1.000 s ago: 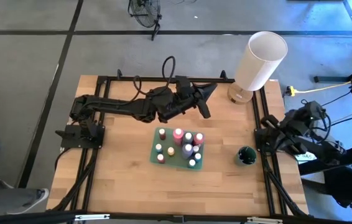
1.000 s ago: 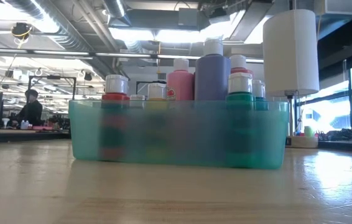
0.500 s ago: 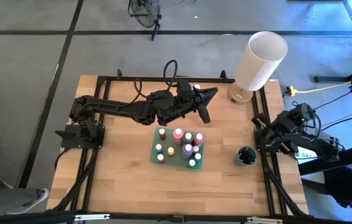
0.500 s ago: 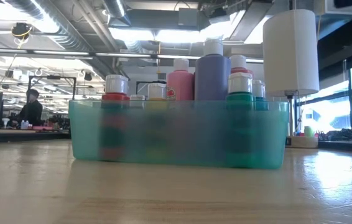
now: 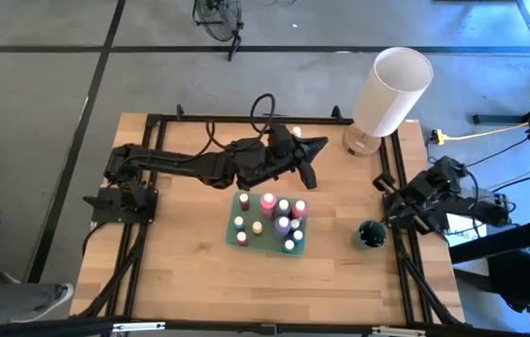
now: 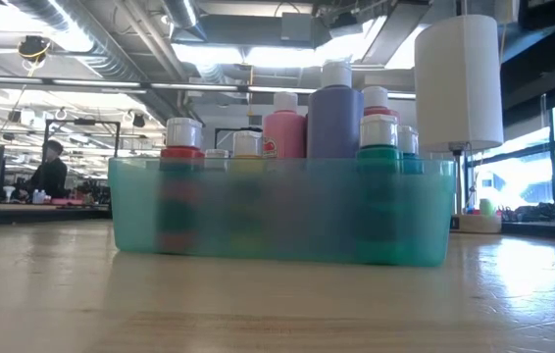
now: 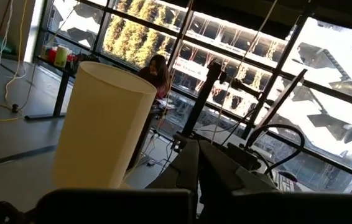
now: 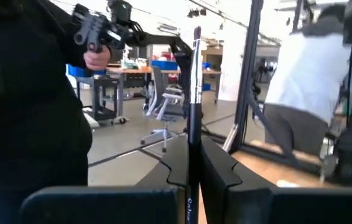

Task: Pick & Place Paint Supplies
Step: Put the black eyeshadow brush into the green cup

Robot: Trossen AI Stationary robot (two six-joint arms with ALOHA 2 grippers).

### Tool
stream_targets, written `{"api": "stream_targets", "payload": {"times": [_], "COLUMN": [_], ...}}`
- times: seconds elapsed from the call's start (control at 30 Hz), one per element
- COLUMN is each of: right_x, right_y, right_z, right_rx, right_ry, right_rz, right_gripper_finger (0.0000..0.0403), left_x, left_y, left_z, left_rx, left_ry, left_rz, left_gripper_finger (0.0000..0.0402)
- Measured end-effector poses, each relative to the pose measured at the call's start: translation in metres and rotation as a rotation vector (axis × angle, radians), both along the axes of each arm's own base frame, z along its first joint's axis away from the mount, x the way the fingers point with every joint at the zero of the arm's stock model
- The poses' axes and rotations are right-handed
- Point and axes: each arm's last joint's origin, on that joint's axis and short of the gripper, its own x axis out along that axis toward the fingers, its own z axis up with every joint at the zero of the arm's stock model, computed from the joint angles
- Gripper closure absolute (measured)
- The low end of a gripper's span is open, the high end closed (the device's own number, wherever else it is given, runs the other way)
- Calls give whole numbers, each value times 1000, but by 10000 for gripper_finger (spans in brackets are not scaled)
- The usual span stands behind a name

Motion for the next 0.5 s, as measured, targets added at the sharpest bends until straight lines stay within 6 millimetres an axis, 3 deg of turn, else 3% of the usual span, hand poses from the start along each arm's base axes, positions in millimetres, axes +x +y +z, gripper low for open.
{"api": "stream_targets", "payload": {"times": [0.17,0.5], "right_x": [12,14], "right_y": [4,18], "right_z": [-21,-34], "right_rx": [60,89], "right_ry": [52,104], "right_rz": [6,44], "right_gripper_finger": [387,387], "left_x": [1,3], "left_y": [-1,-6], "left_z": [-3,-3], "left_rx": [12,61], "left_ry": [30,47], "left_rz": [-55,-218], "left_gripper_finger": [397,397]}}
